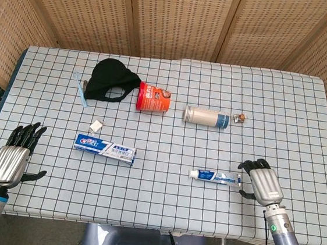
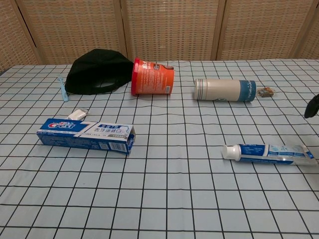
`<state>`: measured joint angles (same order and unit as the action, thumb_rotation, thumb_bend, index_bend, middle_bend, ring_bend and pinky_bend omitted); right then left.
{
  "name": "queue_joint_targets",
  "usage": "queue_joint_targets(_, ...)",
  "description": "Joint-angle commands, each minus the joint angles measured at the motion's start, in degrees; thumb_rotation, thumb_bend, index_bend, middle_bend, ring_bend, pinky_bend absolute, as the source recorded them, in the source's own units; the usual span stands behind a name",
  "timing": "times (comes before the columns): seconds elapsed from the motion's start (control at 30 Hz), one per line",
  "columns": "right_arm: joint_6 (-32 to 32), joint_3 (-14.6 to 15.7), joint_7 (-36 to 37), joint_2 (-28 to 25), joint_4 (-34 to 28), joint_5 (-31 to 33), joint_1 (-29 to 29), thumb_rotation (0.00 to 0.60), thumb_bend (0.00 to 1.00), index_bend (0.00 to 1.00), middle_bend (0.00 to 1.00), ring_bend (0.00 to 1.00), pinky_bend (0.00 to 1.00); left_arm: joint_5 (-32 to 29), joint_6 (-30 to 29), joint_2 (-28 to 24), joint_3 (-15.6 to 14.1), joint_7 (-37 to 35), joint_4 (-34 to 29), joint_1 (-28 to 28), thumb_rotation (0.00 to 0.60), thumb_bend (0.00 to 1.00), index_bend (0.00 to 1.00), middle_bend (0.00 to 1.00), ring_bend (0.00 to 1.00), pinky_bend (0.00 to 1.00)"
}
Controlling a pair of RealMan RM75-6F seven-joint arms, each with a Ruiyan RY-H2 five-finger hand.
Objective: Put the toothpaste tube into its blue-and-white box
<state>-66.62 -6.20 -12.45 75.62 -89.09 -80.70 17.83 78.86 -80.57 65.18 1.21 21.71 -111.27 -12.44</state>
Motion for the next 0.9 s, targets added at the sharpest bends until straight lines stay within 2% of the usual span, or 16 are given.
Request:
queue_joint_targets(0.03, 3.47, -0.74, -4.60, 4.01, 1.77, 4.57, 2.32, 0.600, 0.33, 0.36, 0.39, 0.34, 0.25, -0.54, 0.63, -0.20, 0.12, -0.10, -0.01, -0.14, 0.600, 0.00, 0.00, 0.00, 0.00, 0.00)
queue_joint_targets(0.5, 5.03, -0.92, -11.05, 11.35, 5.64, 9.01, 5.53, 0.600, 0.36, 0.41, 0.43, 0.37, 0.27, -1.11, 1.51, -0.98, 0.46, -0.62, -0.66, -0.08, 0.600, 0.00, 0.00, 0.00, 0.00, 0.00)
queue_joint_targets(0.9, 5.28, 0.06, -13.11, 14.45, 7.61, 10.60, 6.54, 0.600, 0.37, 0.44, 0.45, 0.39, 0.28, -1.41, 1.89, -1.08, 0.60, -0.49, -0.81, -0.02, 0.600, 0.00, 0.00, 0.00, 0.00, 0.00)
